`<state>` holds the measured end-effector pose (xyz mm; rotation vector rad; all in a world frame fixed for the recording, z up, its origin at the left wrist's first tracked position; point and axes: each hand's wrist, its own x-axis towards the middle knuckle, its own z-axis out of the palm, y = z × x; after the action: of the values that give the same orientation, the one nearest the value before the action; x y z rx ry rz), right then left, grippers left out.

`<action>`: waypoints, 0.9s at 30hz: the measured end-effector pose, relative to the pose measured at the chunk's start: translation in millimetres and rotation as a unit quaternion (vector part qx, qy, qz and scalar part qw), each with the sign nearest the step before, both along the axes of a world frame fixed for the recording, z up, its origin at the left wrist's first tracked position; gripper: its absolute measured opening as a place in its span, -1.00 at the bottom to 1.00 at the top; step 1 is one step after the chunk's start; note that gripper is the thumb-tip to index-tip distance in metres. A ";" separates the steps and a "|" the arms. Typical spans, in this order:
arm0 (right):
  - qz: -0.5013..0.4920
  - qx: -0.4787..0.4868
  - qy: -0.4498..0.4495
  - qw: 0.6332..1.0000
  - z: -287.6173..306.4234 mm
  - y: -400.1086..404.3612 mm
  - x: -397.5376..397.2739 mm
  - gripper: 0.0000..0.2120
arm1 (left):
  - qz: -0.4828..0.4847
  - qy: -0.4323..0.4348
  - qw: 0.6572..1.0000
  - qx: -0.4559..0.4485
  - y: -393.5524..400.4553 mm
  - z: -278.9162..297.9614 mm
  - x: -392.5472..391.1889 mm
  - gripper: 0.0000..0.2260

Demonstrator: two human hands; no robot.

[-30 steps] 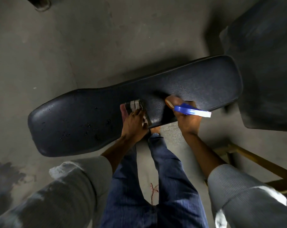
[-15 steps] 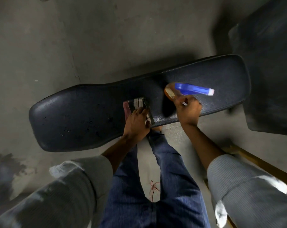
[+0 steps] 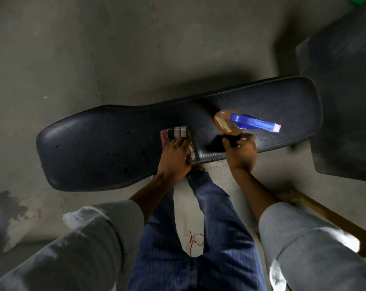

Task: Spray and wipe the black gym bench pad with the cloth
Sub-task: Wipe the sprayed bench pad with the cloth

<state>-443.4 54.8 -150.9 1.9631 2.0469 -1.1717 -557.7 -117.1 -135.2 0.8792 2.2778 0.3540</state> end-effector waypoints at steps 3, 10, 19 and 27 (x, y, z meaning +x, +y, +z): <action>0.047 -0.020 -0.030 0.998 -6.3 -25.8 6.3 -0.68 | 0.029 0.011 0.999 0.015 -12.7 -4.4 0.7 -0.42; 0.213 -0.003 0.023 0.977 -10.4 -83.8 -33.0 -0.56 | 0.109 0.015 0.994 0.010 -58.4 -6.3 -4.6 -0.48; 0.184 -0.088 -0.053 0.978 -11.3 -107.5 -92.9 -0.38 | 0.201 -0.018 0.979 -0.007 -114.0 -10.8 -22.3 -0.52; 0.111 -0.331 0.064 0.935 30.0 -151.7 -127.8 -0.80 | 0.586 -0.314 0.730 0.160 -142.6 12.1 -54.8 -0.64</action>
<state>-571.2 -96.9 -120.9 1.3309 1.5568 -1.6763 -612.5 -259.7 -123.0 -0.6492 1.8053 1.3723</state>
